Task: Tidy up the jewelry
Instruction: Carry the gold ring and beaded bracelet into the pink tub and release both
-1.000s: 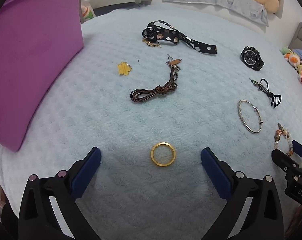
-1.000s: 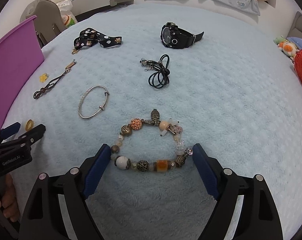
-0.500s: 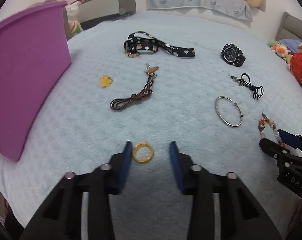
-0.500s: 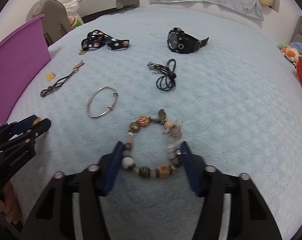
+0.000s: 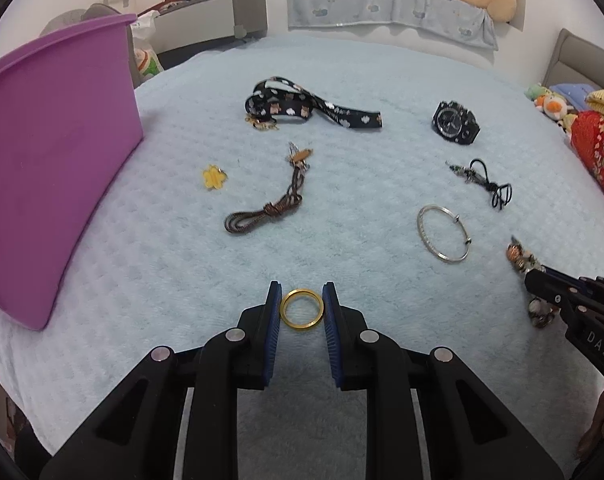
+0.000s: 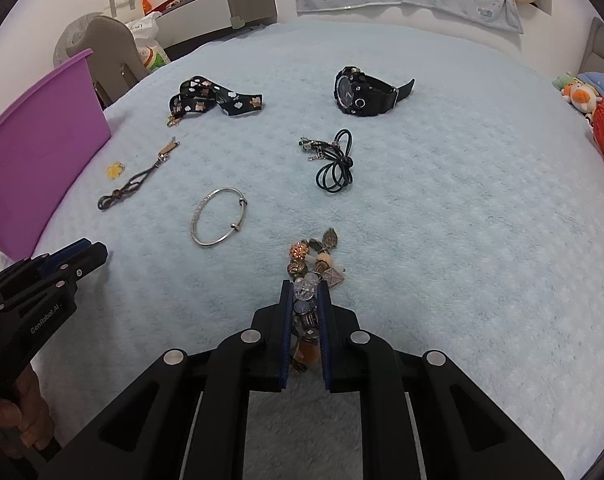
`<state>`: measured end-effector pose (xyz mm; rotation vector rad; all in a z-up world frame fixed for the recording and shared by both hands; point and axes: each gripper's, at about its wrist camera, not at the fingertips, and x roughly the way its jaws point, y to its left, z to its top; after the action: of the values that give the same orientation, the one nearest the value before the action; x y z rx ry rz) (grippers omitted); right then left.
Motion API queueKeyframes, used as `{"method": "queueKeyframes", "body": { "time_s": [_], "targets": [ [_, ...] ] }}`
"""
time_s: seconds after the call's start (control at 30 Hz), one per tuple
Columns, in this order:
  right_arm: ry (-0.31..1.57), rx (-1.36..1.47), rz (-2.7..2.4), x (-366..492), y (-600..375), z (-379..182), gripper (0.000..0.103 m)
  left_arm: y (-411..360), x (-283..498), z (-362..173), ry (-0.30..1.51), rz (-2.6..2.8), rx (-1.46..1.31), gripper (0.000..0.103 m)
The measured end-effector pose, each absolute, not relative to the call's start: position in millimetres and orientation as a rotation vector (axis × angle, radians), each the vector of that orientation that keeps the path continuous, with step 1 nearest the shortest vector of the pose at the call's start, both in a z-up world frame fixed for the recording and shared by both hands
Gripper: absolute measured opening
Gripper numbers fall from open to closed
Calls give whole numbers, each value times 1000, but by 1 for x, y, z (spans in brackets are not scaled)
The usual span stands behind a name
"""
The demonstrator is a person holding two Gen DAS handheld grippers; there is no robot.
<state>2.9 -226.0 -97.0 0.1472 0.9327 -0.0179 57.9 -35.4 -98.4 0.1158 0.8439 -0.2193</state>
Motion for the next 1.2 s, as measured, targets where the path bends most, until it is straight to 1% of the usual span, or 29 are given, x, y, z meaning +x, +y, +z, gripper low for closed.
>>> {"method": "queueKeyframes", "body": {
  "time_s": [0.33,0.63,0.97,1.2],
  "targets": [
    [886,174,-17,-14,-218,-62,12,-15,41,-61,786,-226,54,21],
    [800,132,26,-25,-183,-4,12,22,26,-8,717,-194,-13,21],
    [696,121,184,-3,-110,68,12,88,22,68,609,-144,-59,21],
    [624,103,372,42,-34,124,12,151,39,112,568,-63,-90,21]
  ]
}}
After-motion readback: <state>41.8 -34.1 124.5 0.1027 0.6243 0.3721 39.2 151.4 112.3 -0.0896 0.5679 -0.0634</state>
